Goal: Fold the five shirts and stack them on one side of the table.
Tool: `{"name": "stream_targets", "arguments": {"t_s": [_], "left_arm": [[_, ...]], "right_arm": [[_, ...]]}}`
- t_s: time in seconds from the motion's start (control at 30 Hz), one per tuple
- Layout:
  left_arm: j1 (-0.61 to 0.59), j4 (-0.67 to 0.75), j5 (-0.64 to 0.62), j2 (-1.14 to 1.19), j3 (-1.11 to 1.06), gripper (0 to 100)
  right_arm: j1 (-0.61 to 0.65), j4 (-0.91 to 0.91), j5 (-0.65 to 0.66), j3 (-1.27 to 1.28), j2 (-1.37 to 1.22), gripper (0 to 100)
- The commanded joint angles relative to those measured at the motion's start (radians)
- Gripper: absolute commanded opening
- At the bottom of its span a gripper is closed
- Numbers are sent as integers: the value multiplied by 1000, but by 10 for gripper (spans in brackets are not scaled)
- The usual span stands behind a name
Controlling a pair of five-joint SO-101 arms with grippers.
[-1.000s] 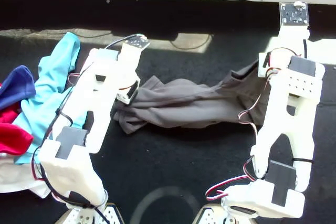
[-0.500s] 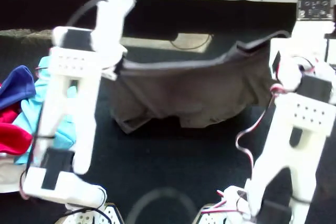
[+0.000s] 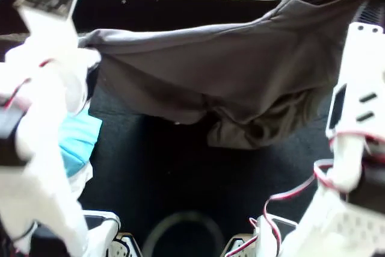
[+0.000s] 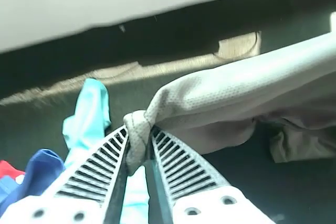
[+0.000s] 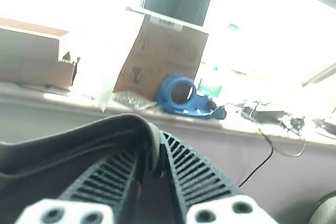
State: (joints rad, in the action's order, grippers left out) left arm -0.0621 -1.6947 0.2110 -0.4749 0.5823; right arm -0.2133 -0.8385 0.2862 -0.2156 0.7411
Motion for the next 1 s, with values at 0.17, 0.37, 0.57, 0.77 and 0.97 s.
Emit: {"name": "stream_targets", "arguments": {"t_s": [0.17,0.37,0.57,0.77,0.97], "left_arm": [[-15,-2,-11,-186,30,9],[-15,-3,-11,-214,25,9],[-15,6,-6,-209,4,9],[-15,29,-6,-217,8,9],[-15,-26,-11,-259,5,9]], "right_arm": [[-8,22,68,-107,163,6],[-8,21,74,-111,239,6],[-8,113,130,-102,196,6],[-7,151,161,-111,68,6],[-2,74,158,-111,160,6]]}}
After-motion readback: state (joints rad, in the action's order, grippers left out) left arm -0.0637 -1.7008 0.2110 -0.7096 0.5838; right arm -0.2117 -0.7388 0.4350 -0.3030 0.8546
